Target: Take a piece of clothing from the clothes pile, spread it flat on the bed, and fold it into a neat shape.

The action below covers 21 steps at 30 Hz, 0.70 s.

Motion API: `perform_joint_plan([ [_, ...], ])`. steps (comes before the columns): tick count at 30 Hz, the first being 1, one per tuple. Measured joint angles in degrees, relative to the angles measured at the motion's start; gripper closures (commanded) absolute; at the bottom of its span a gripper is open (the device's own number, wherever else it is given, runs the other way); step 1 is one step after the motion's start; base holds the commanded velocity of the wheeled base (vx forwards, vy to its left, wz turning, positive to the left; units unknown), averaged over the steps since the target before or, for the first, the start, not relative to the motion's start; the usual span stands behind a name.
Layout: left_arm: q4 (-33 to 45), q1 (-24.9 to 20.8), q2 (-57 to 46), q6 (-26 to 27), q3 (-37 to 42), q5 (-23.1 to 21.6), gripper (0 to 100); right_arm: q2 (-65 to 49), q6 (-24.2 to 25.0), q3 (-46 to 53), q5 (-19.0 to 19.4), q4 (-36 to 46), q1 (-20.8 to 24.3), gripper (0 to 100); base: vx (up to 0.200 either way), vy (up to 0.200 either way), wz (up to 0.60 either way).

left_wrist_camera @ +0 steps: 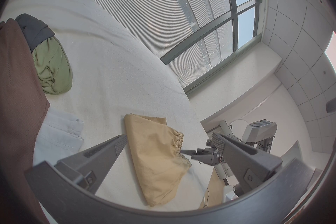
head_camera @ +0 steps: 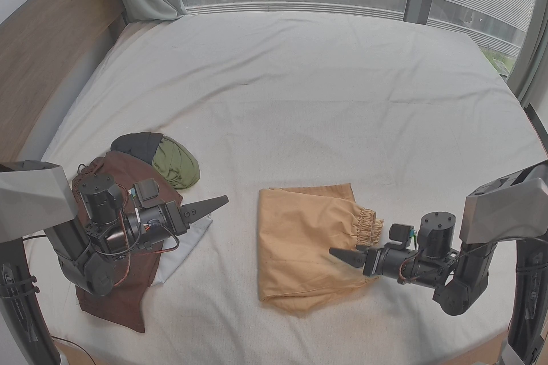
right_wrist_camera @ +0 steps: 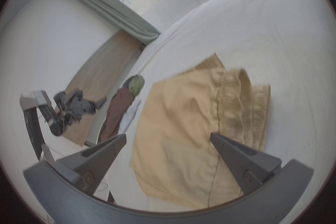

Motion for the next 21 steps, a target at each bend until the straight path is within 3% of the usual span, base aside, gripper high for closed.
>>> perform_joint_plan([
  [7, 0.0, 0.0, 0.0, 0.1, -0.1, 0.0, 0, -0.9, 3.0, -5.6, -3.7, -0.1, -1.8, 0, 0.000, 0.000, 0.00],
  [21, 0.0, 0.0, 0.0, 0.1, -0.2, 0.0, 0, 5.5, 3.0, -11.0, -5.9, -0.3, -4.5, 0, 0.000, 0.000, 0.00],
])
